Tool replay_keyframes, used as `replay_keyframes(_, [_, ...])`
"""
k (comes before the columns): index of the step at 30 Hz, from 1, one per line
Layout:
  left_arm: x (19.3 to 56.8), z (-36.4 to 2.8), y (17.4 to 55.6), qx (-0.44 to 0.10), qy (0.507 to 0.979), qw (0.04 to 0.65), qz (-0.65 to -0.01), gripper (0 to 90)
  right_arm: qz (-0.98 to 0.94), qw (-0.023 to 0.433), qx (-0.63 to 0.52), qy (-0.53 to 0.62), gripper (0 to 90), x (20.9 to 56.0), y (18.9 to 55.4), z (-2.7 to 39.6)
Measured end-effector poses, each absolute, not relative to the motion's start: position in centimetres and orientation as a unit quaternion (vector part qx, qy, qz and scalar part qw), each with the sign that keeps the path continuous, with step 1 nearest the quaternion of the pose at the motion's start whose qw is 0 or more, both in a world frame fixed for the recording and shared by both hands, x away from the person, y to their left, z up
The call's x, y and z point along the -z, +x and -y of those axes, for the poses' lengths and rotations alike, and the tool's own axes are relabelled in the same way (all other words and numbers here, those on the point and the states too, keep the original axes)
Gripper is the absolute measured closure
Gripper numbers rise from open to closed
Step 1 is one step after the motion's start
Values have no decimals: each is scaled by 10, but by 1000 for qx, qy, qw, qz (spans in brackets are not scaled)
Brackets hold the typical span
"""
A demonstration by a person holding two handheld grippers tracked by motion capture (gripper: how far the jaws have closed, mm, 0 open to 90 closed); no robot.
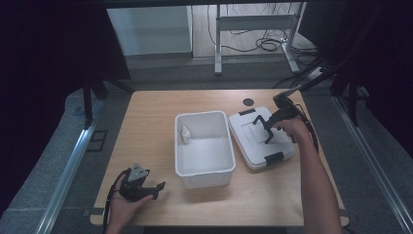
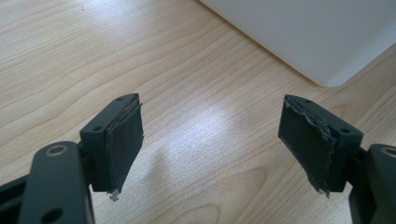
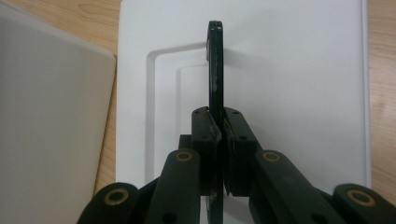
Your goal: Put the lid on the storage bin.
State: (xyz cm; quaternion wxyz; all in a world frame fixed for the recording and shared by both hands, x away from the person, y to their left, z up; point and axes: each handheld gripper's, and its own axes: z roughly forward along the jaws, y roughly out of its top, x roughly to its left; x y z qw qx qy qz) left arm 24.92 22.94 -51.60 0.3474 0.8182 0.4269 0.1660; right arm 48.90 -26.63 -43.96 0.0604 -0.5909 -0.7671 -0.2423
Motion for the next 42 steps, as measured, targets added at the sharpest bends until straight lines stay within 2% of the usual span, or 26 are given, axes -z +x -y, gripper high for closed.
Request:
replay_keyframes(14, [513, -229, 248, -169, 815, 350, -429, 223, 758, 36, 264, -595, 853, 376, 464, 278])
replay_keyframes(25, [513, -228, 247, -169, 816, 350, -428, 223, 749, 28, 275, -602, 853, 352, 451, 287])
replay_keyframes(42, [510, -229, 246, -171, 812, 358, -427, 223, 743, 33, 285, -605, 853, 323, 437, 262])
